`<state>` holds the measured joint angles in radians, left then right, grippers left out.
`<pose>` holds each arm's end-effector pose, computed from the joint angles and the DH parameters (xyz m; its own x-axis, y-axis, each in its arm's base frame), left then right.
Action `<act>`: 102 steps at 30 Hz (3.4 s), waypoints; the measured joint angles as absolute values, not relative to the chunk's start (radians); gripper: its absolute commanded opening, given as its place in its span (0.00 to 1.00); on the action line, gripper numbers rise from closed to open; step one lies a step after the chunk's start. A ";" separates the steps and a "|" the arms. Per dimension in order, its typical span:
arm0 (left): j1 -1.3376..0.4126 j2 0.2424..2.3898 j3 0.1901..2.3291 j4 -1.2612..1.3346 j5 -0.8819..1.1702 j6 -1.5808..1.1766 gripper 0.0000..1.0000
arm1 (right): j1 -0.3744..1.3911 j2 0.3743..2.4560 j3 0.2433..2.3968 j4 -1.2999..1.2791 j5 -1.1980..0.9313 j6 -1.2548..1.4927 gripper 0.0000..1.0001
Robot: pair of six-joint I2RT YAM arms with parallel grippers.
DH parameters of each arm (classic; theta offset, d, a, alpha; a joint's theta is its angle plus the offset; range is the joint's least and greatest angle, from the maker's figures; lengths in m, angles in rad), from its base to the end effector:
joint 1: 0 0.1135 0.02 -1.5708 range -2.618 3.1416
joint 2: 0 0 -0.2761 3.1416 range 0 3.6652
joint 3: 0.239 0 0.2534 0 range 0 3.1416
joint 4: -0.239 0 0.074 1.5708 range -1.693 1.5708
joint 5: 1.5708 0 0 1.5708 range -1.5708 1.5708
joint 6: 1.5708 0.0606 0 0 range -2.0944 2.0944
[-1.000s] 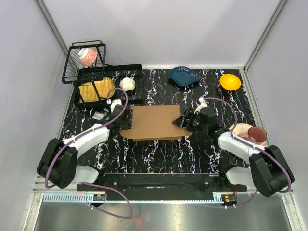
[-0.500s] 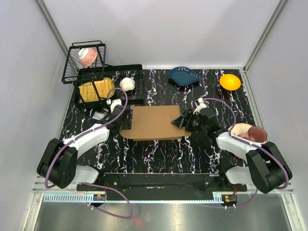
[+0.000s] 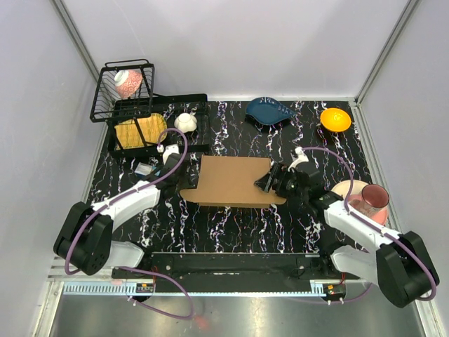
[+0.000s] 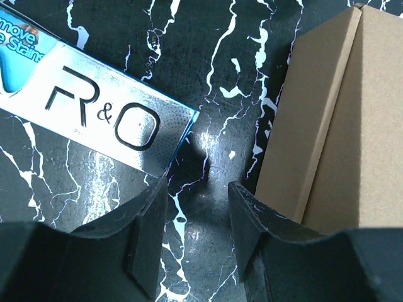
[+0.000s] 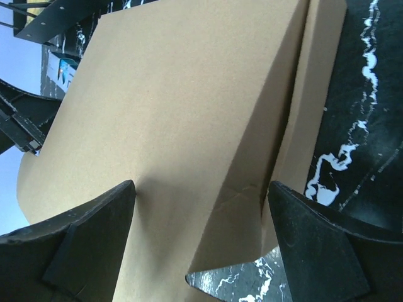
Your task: Fold the paper box
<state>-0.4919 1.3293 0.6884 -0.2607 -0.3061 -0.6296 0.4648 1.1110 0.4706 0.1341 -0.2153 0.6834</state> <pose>0.2457 -0.1109 0.1791 -0.7269 -0.2475 -0.6406 -0.1762 0.9688 -0.1742 0.2152 0.1224 0.1973 -0.7181 0.3300 -0.6127 -0.1953 0.7495 0.6326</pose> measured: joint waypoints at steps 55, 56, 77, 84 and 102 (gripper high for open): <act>-0.479 1.289 0.693 -0.282 -0.321 -0.637 0.46 | 0.456 1.026 0.291 0.368 -0.271 0.896 0.49; -0.479 1.289 0.693 -0.282 -0.319 -0.637 0.46 | 0.456 1.024 0.285 0.377 -0.272 0.901 0.48; -0.474 1.289 0.683 -0.290 -0.337 -0.638 0.46 | 0.456 1.125 0.210 0.567 -0.308 1.075 0.64; -0.487 1.289 0.682 -0.274 -0.309 -0.648 0.46 | 0.463 0.968 0.262 0.323 -0.274 0.991 0.84; -0.491 1.262 0.671 -0.266 -0.285 -0.665 0.46 | 0.465 0.853 0.413 -0.093 -0.118 0.726 0.85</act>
<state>-0.4911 1.2621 0.6712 -0.2657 -0.2852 -0.6651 0.4648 0.8528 0.4129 -0.0925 -0.1177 0.7261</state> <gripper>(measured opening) 0.460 0.852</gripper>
